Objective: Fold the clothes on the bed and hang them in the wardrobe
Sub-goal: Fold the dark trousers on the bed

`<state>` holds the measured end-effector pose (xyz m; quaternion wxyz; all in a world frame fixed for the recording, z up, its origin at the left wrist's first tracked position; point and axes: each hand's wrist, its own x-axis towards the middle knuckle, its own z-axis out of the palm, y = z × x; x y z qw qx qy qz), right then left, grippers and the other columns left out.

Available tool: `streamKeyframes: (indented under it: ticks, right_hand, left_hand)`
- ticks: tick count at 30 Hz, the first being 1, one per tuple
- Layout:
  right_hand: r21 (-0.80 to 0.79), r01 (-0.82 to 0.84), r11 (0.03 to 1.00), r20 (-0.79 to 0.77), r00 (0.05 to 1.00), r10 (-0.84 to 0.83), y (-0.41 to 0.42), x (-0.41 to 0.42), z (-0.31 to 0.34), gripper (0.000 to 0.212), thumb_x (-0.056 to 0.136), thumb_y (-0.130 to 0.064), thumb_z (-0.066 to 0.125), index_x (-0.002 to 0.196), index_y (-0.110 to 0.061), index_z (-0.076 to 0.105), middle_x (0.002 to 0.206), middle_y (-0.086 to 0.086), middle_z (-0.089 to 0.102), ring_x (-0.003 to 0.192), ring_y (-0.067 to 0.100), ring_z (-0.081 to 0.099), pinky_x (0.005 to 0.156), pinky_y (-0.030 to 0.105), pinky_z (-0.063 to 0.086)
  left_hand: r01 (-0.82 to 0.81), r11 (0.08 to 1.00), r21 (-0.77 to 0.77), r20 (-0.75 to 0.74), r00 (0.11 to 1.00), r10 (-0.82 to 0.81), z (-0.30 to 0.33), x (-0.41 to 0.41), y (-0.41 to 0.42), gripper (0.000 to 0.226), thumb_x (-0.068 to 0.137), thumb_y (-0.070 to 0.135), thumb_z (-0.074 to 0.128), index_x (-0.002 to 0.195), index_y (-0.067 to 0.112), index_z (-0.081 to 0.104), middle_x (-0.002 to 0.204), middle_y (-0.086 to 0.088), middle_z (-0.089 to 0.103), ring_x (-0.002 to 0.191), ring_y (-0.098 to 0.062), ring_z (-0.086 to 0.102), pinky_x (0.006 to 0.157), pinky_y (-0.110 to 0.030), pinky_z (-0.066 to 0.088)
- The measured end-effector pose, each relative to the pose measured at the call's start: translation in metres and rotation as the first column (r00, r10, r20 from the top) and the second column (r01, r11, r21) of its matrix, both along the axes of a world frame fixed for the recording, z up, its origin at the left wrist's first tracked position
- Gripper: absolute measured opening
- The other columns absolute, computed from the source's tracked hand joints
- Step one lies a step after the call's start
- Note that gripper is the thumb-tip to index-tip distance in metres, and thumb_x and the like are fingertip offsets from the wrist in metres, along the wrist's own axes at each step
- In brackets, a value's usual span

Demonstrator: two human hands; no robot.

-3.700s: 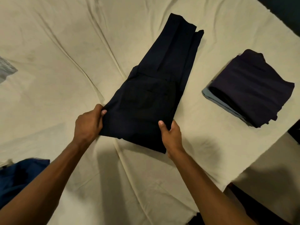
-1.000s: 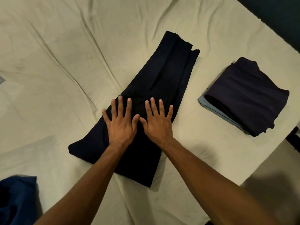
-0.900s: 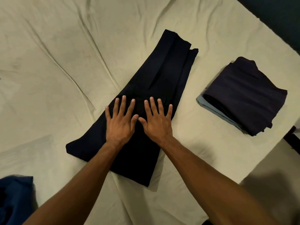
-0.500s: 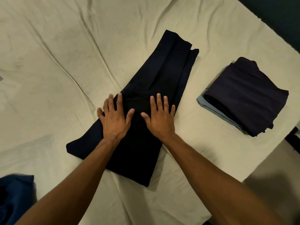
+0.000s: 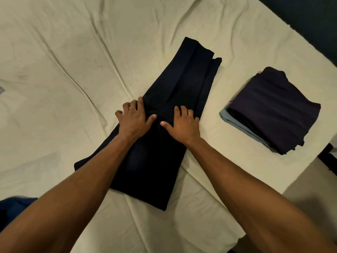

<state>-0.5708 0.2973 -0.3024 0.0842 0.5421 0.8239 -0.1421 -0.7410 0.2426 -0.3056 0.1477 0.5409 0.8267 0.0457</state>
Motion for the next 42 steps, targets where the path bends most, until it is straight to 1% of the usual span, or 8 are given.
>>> streamKeyframes:
  ticks: [8, 13, 17, 23, 27, 32, 36, 42]
  right_hand:
    - [-0.008, -0.056, 0.998, 0.068, 0.996, 0.057, 0.007, 0.000, 0.007, 0.086, 0.093, -0.072, 0.032, 0.153, -0.011, 0.024, 0.152, 0.013, 0.030, 0.136, 0.034, 0.032, 0.104, 0.050, 0.034]
    - [0.018, -0.038, 0.999, -0.007, 0.999, 0.038, -0.014, 0.007, -0.008, 0.078, 0.099, -0.063, 0.018, 0.159, -0.017, 0.001, 0.166, 0.009, 0.004, 0.151, 0.036, 0.005, 0.118, 0.061, 0.012]
    - [0.035, -0.069, 0.997, -0.012, 0.998, 0.069, -0.014, 0.015, -0.023, 0.073, 0.100, -0.061, 0.012, 0.159, -0.019, 0.001, 0.167, 0.006, 0.000, 0.153, 0.031, -0.004, 0.120, 0.059, 0.001]
    - [0.030, -0.061, 0.998, -0.066, 0.996, 0.062, -0.009, 0.016, -0.028, 0.075, 0.100, -0.062, 0.014, 0.159, -0.016, 0.004, 0.166, 0.008, 0.001, 0.153, 0.029, -0.004, 0.120, 0.059, 0.001]
    - [-0.031, 0.123, 0.992, -0.182, 0.975, -0.127, 0.013, 0.020, -0.024, 0.085, 0.098, -0.066, 0.025, 0.158, -0.012, 0.000, 0.165, 0.015, -0.005, 0.152, 0.032, -0.003, 0.122, 0.053, 0.005]
    - [-0.131, 0.469, 0.873, -0.323, 0.813, -0.485, 0.079, 0.023, -0.003, 0.099, 0.092, -0.055, 0.057, 0.156, -0.004, 0.002, 0.157, 0.021, 0.026, 0.140, 0.043, 0.027, 0.111, 0.048, 0.030]
    - [-0.359, 0.654, 0.666, -0.457, 0.499, -0.736, 0.135, 0.016, 0.009, 0.091, 0.083, -0.048, 0.072, 0.148, -0.005, 0.026, 0.143, 0.016, 0.045, 0.129, 0.040, 0.046, 0.103, 0.045, 0.043]
    - [-0.736, 0.539, 0.409, -0.464, 0.037, -0.885, 0.187, 0.012, 0.013, 0.052, 0.079, -0.024, 0.082, 0.117, -0.009, 0.050, 0.105, 0.006, 0.062, 0.092, 0.025, 0.058, 0.088, 0.037, 0.054]
  left_hand:
    - [0.043, 0.943, -0.331, 0.001, 0.999, -0.046, 0.003, -0.003, 0.016, 0.093, 0.091, 0.077, 0.026, 0.157, 0.025, -0.014, 0.166, -0.008, -0.005, 0.150, -0.033, 0.007, 0.113, -0.066, 0.016]
    - [0.129, 0.988, 0.087, -0.033, 0.991, -0.127, -0.004, 0.018, -0.011, 0.076, 0.101, 0.064, 0.015, 0.160, 0.020, -0.003, 0.167, -0.006, -0.011, 0.154, -0.025, -0.008, 0.120, -0.059, 0.002]
    - [0.401, 0.914, 0.064, -0.114, 0.913, -0.393, -0.032, 0.018, -0.037, 0.073, 0.099, 0.063, 0.001, 0.160, 0.024, 0.010, 0.168, 0.001, 0.001, 0.154, -0.017, -0.006, 0.123, -0.054, 0.001]
    - [0.074, 0.997, 0.026, 0.033, 0.997, -0.075, -0.032, 0.001, -0.019, 0.070, 0.098, 0.067, 0.006, 0.159, 0.034, -0.006, 0.167, 0.001, -0.013, 0.154, -0.023, -0.011, 0.121, -0.058, -0.004]
    - [0.066, 0.995, 0.069, -0.044, 0.997, -0.063, -0.020, 0.006, -0.015, 0.071, 0.101, 0.063, 0.008, 0.159, 0.027, -0.006, 0.167, -0.005, -0.013, 0.154, -0.026, -0.010, 0.121, -0.061, -0.003]
    - [0.198, 0.976, 0.093, -0.090, 0.978, -0.190, -0.026, 0.029, -0.025, 0.076, 0.100, 0.067, 0.012, 0.160, 0.023, -0.003, 0.167, -0.006, -0.015, 0.153, -0.022, -0.015, 0.121, -0.059, -0.004]
    - [0.151, 0.988, 0.005, -0.092, 0.984, -0.150, -0.034, 0.038, -0.021, 0.081, 0.096, 0.073, 0.007, 0.159, 0.024, -0.008, 0.165, -0.005, -0.020, 0.151, -0.022, -0.023, 0.121, -0.059, -0.006]
    - [0.168, 0.986, -0.006, -0.090, 0.982, -0.168, -0.034, 0.037, -0.021, 0.083, 0.096, 0.073, 0.007, 0.159, 0.022, -0.005, 0.166, -0.007, -0.016, 0.152, -0.023, -0.021, 0.121, -0.060, -0.004]
